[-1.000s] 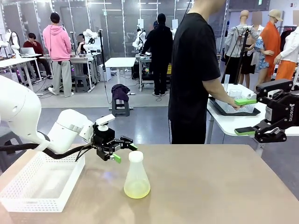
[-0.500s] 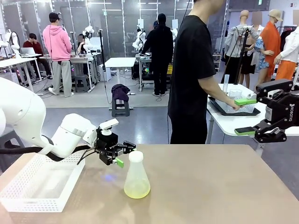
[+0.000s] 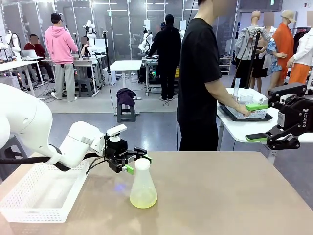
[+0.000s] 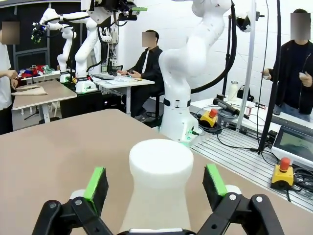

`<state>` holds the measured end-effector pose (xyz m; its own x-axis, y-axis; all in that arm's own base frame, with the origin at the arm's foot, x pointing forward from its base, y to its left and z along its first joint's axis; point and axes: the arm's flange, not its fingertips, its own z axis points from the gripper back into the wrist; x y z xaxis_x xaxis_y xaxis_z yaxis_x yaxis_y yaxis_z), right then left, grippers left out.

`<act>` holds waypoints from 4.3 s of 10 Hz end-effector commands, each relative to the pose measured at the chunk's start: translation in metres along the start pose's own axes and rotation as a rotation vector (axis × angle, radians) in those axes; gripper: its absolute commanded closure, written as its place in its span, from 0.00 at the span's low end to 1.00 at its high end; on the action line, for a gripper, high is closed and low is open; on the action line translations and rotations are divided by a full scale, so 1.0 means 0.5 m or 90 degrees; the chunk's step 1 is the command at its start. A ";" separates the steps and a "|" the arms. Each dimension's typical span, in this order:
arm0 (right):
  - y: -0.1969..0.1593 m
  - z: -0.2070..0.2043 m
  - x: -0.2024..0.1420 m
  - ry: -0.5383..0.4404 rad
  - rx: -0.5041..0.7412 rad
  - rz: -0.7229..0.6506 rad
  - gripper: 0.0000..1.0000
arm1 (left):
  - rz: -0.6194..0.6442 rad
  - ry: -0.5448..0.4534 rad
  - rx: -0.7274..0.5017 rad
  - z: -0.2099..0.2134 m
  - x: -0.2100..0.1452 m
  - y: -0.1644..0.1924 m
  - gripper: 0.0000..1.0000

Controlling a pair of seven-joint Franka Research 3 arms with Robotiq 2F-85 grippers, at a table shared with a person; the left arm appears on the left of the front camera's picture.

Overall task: Prepare the solutions needed for the experiment.
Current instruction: When the human places the Big flask in the center of the table, pick up the Big flask and place it in the left Organizing basket.

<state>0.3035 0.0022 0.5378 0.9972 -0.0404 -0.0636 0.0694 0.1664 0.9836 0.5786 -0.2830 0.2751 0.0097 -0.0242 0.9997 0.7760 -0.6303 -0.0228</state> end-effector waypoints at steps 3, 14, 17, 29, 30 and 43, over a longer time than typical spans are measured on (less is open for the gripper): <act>0.001 -0.003 0.000 -0.003 0.009 0.009 0.24 | 0.005 0.010 0.008 0.004 -0.001 -0.002 0.00; 0.001 -0.003 0.000 -0.003 0.009 0.009 0.24 | -0.043 -0.041 -0.023 -0.065 -0.054 0.024 0.17; 0.001 -0.003 0.000 -0.003 0.009 0.009 0.24 | -0.034 -0.048 -0.015 -0.065 -0.046 0.016 0.39; 0.001 -0.003 0.000 -0.003 0.009 0.009 0.24 | -0.014 -0.015 0.003 -0.080 0.040 -0.049 1.00; 0.001 -0.003 0.000 -0.003 0.009 0.009 0.24 | -0.029 -0.013 0.002 -0.078 0.067 -0.064 1.00; 0.001 -0.003 0.000 -0.003 0.009 0.009 0.24 | -0.134 0.035 0.282 0.262 0.304 -0.513 1.00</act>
<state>0.3037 0.0028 0.5377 0.9972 -0.0395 -0.0639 0.0696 0.1674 0.9834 0.4809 -0.0337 0.4361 -0.1796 -0.0266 0.9834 0.9456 -0.2803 0.1652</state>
